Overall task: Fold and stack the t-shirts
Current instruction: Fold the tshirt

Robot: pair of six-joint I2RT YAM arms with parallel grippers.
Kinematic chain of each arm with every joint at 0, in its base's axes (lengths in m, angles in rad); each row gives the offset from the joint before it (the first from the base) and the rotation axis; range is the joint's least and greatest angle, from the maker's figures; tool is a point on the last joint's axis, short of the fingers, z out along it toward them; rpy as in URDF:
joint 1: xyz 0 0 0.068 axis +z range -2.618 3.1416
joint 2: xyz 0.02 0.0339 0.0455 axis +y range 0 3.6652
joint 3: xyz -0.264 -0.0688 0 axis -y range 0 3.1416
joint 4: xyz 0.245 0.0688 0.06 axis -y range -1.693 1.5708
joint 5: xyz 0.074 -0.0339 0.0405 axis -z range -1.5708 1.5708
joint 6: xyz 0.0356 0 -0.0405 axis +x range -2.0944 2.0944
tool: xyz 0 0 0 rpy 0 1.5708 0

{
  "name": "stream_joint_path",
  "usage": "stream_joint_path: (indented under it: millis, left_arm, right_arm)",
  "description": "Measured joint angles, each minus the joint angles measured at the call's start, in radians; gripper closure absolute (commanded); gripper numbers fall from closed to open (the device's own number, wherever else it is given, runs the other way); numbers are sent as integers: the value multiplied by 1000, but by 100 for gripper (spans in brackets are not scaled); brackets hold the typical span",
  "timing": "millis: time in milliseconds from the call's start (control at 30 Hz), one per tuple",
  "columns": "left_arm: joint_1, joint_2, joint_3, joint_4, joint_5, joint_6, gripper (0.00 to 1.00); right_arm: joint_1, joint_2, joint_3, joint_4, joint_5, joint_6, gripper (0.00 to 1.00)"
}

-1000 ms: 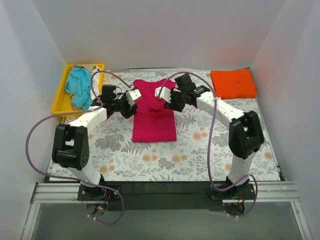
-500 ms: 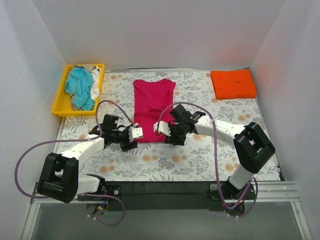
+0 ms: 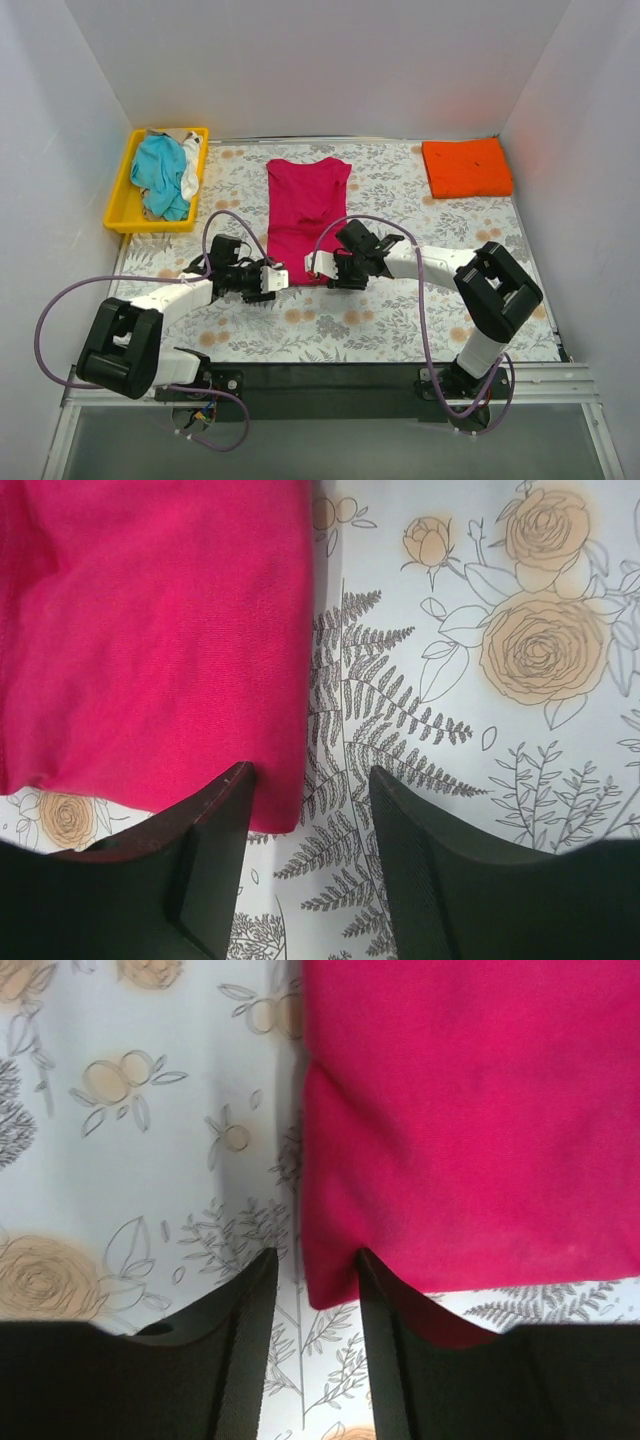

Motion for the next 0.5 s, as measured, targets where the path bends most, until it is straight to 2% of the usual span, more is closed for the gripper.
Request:
stream_joint_path:
  millis: [100, 167, 200, 233, 300, 367, 500]
  left_arm:
    - [-9, 38, -11, 40, -24, 12, 56]
    - [-10, 48, -20, 88, -30, 18, 63]
    - [-13, 51, -24, 106, -38, 20, 68]
    - [-16, 56, -27, 121, -47, 24, 83]
    - [-21, 68, -31, 143, -68, 32, 93]
    - [-24, 68, -34, 154, -76, 41, 100]
    - [-35, 19, -35, 90, -83, 61, 100]
  right_arm:
    - [5, 8, -14, 42, 18, -10, 71]
    - [11, 8, -28, 74, 34, -19, 75]
    - [13, 5, -37, 94, 41, -24, 81]
    - [14, 2, -47, 107, 47, -30, 84]
    - [20, -4, -62, 127, 60, -35, 93]
    - [20, -7, -67, 137, 68, -39, 99]
    - [21, -15, -66, 124, 71, -39, 99]
